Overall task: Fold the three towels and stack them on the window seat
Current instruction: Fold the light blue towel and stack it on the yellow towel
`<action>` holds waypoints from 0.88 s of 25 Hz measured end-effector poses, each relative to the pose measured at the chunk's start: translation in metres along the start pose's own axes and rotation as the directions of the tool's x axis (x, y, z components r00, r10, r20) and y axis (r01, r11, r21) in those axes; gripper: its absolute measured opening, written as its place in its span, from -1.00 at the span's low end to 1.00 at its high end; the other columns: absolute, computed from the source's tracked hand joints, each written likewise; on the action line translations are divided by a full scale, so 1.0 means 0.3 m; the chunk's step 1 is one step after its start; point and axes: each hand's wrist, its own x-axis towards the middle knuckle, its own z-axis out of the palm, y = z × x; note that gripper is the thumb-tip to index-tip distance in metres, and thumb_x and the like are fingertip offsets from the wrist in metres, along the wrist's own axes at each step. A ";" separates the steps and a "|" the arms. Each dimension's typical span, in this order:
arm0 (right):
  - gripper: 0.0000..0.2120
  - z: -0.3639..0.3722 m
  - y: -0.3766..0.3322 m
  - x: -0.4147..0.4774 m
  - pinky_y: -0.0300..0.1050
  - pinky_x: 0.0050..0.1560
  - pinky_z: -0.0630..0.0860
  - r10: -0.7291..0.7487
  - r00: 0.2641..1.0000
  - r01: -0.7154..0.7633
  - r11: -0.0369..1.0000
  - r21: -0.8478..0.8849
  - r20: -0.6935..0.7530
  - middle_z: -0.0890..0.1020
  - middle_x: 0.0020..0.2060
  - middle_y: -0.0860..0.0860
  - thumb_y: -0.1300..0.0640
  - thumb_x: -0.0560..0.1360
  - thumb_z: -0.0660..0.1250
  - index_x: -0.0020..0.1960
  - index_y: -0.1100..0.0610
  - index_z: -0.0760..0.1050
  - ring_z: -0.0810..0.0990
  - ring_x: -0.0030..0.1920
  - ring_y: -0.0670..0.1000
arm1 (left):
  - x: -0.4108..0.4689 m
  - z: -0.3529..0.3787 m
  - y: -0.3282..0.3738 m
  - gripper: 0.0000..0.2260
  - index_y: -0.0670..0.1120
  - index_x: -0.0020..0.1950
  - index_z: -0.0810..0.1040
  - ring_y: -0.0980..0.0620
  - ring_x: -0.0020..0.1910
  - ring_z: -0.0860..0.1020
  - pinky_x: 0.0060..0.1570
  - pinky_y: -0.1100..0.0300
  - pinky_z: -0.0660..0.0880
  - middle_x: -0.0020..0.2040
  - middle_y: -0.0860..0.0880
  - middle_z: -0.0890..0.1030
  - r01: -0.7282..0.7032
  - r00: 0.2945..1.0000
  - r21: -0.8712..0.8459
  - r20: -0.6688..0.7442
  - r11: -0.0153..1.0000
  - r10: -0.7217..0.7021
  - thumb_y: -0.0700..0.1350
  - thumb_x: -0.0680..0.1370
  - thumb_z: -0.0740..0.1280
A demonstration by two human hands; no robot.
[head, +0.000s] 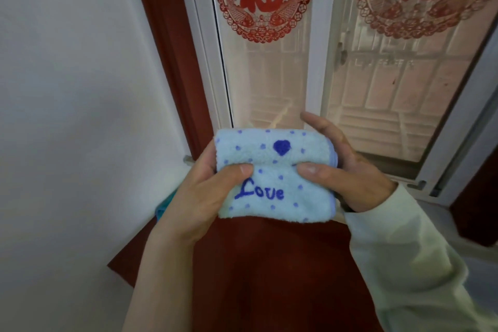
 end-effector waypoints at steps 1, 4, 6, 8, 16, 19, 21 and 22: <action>-0.38 0.006 0.005 0.006 -0.18 -0.05 0.62 0.028 1.000 -0.028 1.000 -0.012 -0.001 0.70 0.04 -0.09 0.24 0.38 0.39 0.35 -0.15 0.34 0.69 0.06 -0.04 | -0.009 0.003 0.006 -0.68 0.00 0.19 0.60 -0.02 -0.03 0.73 -0.15 0.14 0.64 0.02 -0.05 0.75 -0.003 0.999 0.017 -0.035 1.000 0.004 -0.22 0.46 0.35; -0.52 0.022 0.030 0.029 -0.22 -0.08 0.59 0.002 1.000 -0.002 0.995 -0.103 -0.002 0.67 -0.06 -0.20 0.12 0.39 0.40 0.25 -0.09 0.34 0.68 -0.03 -0.13 | -0.063 0.009 0.024 -0.67 0.02 0.24 0.57 -0.02 0.01 0.73 -0.11 0.14 0.64 0.06 -0.04 0.75 -0.007 0.992 0.087 -0.126 0.996 0.018 -0.18 0.49 0.33; -0.62 0.054 0.037 0.036 -0.21 -0.13 0.60 -0.007 0.998 0.010 0.999 -0.051 0.060 0.67 -0.11 -0.19 0.18 0.43 0.36 0.19 -0.04 0.35 0.67 -0.09 -0.12 | -0.133 0.005 0.031 -0.68 0.04 0.26 0.55 0.00 0.03 0.73 -0.09 0.14 0.64 0.06 -0.01 0.74 0.010 0.979 0.156 -0.204 0.988 0.022 -0.15 0.51 0.33; -0.67 0.093 0.049 0.033 -0.20 -0.15 0.61 0.019 0.986 -0.025 0.999 0.030 0.166 0.67 -0.13 -0.16 0.23 0.46 0.30 0.15 -0.04 0.36 0.67 -0.11 -0.10 | -0.221 -0.001 0.046 -0.68 0.05 0.27 0.51 0.04 0.04 0.72 -0.07 0.16 0.63 0.06 0.05 0.73 0.033 0.963 0.225 -0.269 0.974 0.030 -0.13 0.52 0.33; -0.62 0.413 0.103 -0.083 -0.16 -0.11 0.60 0.083 0.826 -0.169 0.980 0.104 0.557 0.63 -0.10 -0.12 0.22 0.45 0.28 0.19 -0.11 0.37 0.64 -0.08 -0.05 | -0.722 0.003 0.143 -0.64 0.13 0.34 0.44 0.04 0.16 0.68 0.07 0.12 0.63 0.18 0.03 0.67 0.151 0.798 0.317 -0.598 0.936 0.074 -0.03 0.54 0.31; -0.61 0.582 0.078 -0.166 -0.10 -0.13 0.61 0.068 0.748 -0.205 0.970 0.132 0.660 0.60 -0.02 -0.02 0.22 0.44 0.31 0.20 -0.11 0.39 0.65 -0.08 -0.03 | -0.928 0.020 0.206 -0.64 0.09 0.35 0.43 0.00 0.14 0.69 0.02 0.10 0.64 0.17 0.01 0.67 0.156 0.698 0.343 -0.701 0.926 0.143 -0.02 0.55 0.31; -0.60 0.717 0.044 -0.251 -0.10 -0.14 0.62 0.036 0.679 -0.233 0.958 0.169 0.733 0.61 -0.02 -0.01 0.24 0.44 0.32 0.22 -0.06 0.38 0.67 -0.07 -0.02 | -1.090 0.034 0.260 -0.66 0.06 0.33 0.46 -0.07 0.13 0.70 0.01 0.03 0.64 0.17 -0.04 0.68 0.156 0.607 0.361 -0.770 0.920 0.199 -0.04 0.56 0.32; -0.59 0.776 0.031 -0.295 -0.11 -0.15 0.63 0.026 0.652 -0.244 0.953 0.178 0.758 0.62 -0.03 -0.02 0.25 0.44 0.33 0.23 -0.05 0.39 0.67 -0.08 -0.02 | -1.162 0.044 0.285 -0.67 0.04 0.32 0.48 -0.09 0.11 0.70 -0.01 0.01 0.64 0.16 -0.07 0.68 0.145 0.564 0.365 -0.795 0.920 0.226 -0.06 0.55 0.33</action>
